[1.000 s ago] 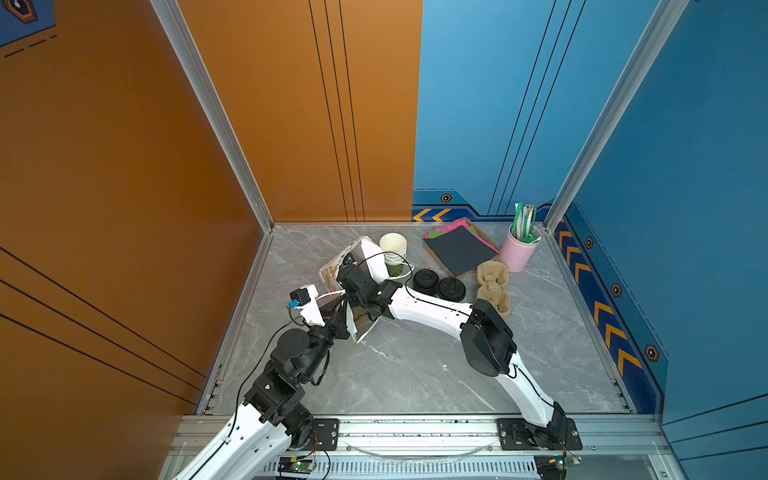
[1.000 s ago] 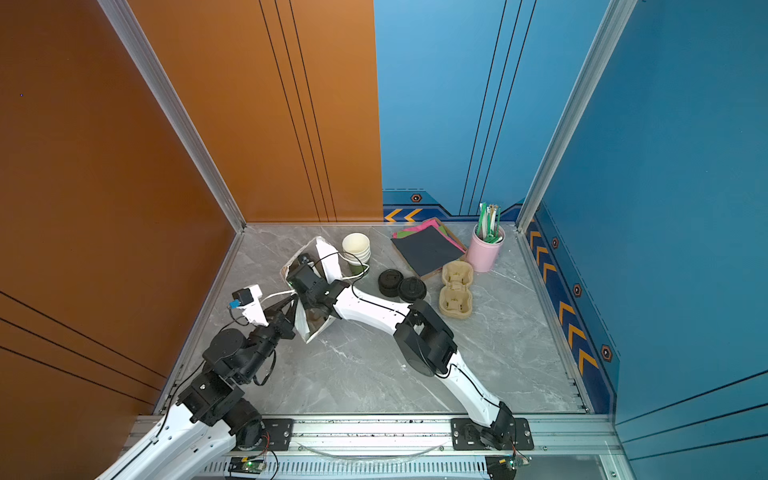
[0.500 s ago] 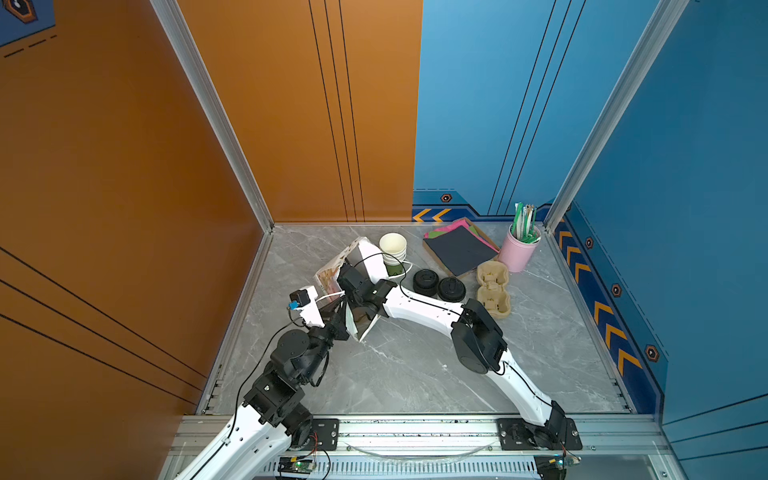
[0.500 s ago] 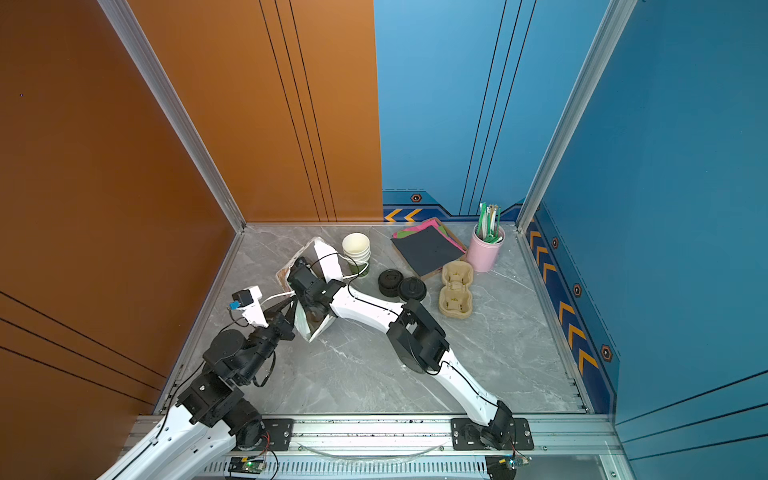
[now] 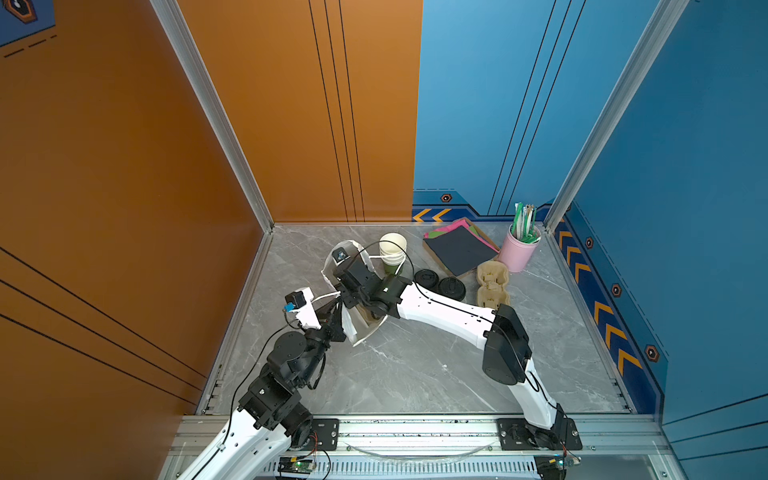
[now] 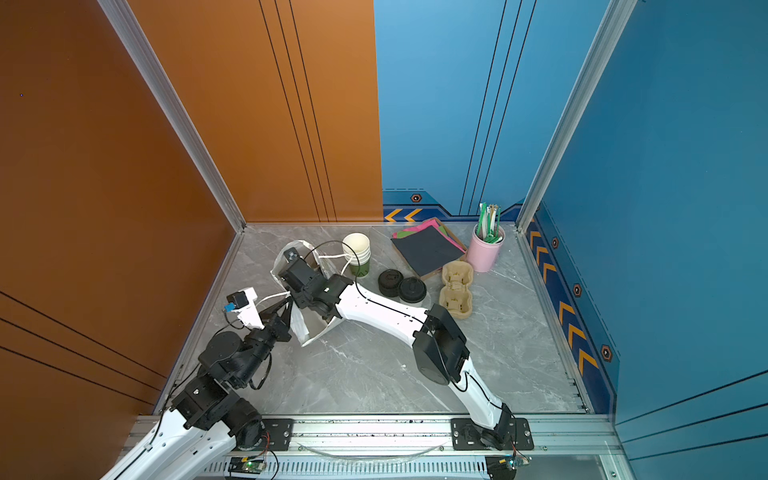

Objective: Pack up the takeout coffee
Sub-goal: 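Open the right gripper and lift it out of the bag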

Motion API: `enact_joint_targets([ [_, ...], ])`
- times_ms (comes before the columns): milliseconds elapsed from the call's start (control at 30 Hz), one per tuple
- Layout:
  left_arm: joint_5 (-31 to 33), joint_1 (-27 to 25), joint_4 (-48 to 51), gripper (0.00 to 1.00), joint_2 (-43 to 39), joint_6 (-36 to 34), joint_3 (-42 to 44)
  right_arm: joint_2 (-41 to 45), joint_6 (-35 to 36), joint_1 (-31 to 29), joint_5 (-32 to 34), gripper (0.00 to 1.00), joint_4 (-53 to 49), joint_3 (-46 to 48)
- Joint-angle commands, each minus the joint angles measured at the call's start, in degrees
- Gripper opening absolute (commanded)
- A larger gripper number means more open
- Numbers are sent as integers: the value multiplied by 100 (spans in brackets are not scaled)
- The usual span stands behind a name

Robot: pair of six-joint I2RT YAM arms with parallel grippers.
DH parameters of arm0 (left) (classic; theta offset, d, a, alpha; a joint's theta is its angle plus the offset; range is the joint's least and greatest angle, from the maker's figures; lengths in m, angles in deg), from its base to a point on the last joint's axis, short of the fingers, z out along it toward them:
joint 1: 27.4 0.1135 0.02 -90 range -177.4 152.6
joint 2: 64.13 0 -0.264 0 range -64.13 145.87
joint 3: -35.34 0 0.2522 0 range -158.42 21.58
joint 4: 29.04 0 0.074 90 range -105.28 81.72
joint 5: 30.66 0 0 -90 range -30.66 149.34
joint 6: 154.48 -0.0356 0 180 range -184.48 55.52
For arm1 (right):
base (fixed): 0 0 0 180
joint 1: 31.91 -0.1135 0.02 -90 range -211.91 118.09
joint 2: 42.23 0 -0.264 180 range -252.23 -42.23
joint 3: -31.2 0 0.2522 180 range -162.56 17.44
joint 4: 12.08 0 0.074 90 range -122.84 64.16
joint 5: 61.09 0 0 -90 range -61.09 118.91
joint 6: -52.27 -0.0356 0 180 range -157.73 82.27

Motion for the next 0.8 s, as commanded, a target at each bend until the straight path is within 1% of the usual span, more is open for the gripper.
enact_joint_targets([
  [0,160,40,539,0,6,-112,-44,330,159,-93,335,87,-115,219],
  [133,165,35,598,0,8,-122,-49,459,103,-105,429,91,-114,356],
  [200,179,37,602,0,13,-113,-51,722,82,-100,381,94,-110,366],
  [333,200,38,601,0,57,-88,-52,896,69,-107,348,94,-47,383],
  [433,218,38,596,0,101,-43,-79,917,82,-89,474,84,-36,381],
  [467,239,40,599,0,126,-26,-89,898,84,-96,498,80,-29,383],
  [500,261,40,628,0,147,6,-114,869,88,-85,510,72,-19,375],
  [567,284,40,683,0,210,57,-188,816,91,-93,525,63,-18,350],
  [633,287,40,737,0,274,113,-270,769,81,-106,537,57,-17,315],
  [700,280,40,782,0,353,157,-352,748,48,-107,539,47,-18,287],
  [767,297,40,850,0,408,220,-420,772,30,-106,515,40,-18,275],
])
